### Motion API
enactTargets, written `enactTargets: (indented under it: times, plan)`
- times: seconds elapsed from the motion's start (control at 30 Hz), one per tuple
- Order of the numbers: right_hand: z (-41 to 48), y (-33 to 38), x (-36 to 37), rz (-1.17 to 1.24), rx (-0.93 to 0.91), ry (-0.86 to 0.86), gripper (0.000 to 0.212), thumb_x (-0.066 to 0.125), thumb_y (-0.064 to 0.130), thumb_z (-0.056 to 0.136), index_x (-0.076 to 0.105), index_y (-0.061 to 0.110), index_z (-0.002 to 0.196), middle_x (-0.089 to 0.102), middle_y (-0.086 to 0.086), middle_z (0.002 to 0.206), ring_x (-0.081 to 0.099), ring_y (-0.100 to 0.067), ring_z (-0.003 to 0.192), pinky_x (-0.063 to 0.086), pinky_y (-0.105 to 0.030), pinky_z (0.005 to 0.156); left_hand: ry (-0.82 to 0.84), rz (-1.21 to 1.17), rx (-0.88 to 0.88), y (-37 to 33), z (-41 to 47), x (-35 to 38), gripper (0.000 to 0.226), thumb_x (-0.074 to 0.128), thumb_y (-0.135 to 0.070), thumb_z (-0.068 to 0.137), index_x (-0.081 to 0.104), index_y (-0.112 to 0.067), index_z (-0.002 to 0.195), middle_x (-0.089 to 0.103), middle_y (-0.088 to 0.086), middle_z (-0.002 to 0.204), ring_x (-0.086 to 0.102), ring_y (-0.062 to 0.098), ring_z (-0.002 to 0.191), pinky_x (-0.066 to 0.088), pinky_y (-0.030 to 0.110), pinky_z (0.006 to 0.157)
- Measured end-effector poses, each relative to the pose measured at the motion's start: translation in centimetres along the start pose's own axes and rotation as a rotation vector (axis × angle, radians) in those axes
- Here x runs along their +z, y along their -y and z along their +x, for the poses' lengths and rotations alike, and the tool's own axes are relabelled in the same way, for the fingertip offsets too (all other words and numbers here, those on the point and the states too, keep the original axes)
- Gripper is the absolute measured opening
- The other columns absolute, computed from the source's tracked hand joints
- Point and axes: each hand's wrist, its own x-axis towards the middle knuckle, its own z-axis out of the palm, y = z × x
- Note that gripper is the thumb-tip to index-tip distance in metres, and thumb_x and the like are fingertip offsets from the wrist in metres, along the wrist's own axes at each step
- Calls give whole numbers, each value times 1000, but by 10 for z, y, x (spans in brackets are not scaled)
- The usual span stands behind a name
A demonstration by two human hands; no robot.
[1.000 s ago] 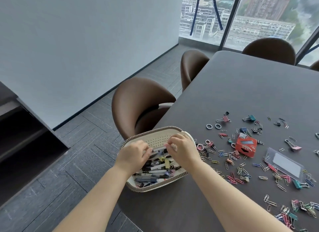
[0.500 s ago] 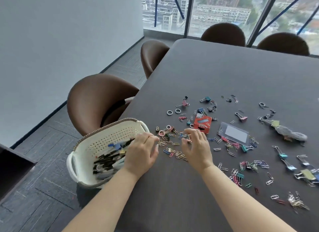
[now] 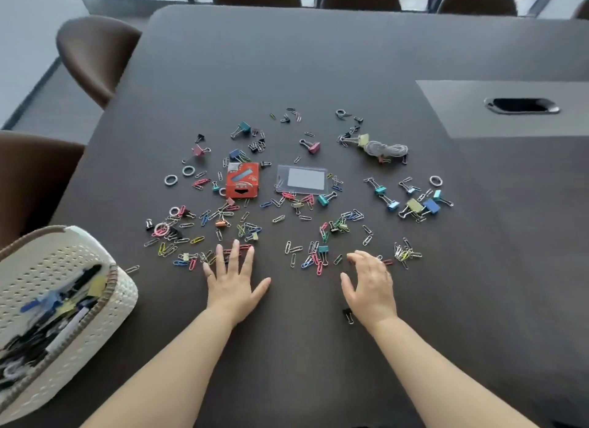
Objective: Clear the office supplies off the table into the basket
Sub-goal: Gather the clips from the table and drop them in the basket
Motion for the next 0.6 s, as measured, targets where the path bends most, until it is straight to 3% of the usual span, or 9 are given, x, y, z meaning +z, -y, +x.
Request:
enactTargets:
  times: [0.13, 0.23, 0.4, 0.47, 0.6]
  plan:
    - [-25, -25, 2, -59, 78, 74, 83, 24, 65, 74, 32, 16, 140, 27, -5, 150, 15, -23, 141, 11, -43, 114, -33, 47, 151, -22, 7, 6, 80, 7, -68, 83, -10, -22, 146, -20, 4, 154, -22, 23, 140, -7, 46, 114]
    - [-42, -30, 12, -181, 49, 181, 97, 24, 77, 66, 10, 23, 146, 8, -2, 156, -9, -18, 140, -2, -49, 112, -42, 39, 294, -39, 7, 7, 91, -9, -69, 67, -13, -24, 145, -16, -1, 155, -21, 17, 140, -10, 41, 113]
    - [-25, -25, 15, -295, 156, 270, 110, 12, 87, 55, -5, 27, 146, -11, -3, 156, -19, -28, 140, -5, -60, 109, -44, 99, 293, -38, 16, 4, 91, -5, -77, 62, -24, -28, 137, -22, -2, 153, -32, 18, 134, -13, 48, 110]
    - [-9, -22, 12, -330, 196, 271, 113, 10, 89, 53, -12, 27, 145, -17, -4, 155, -21, -32, 140, -5, -61, 109, -27, 126, 261, -37, 23, -1, 97, 7, -84, 64, -23, -31, 139, -23, -1, 153, -33, 25, 135, -10, 54, 109]
    - [25, -28, 6, -350, 288, 237, 116, 30, 90, 59, -17, 27, 144, -22, -7, 153, -19, -36, 139, -3, -63, 108, 16, 120, 226, -46, 40, -11, 104, 26, -89, 62, -24, -38, 138, -27, -2, 151, -35, 33, 133, -6, 64, 106]
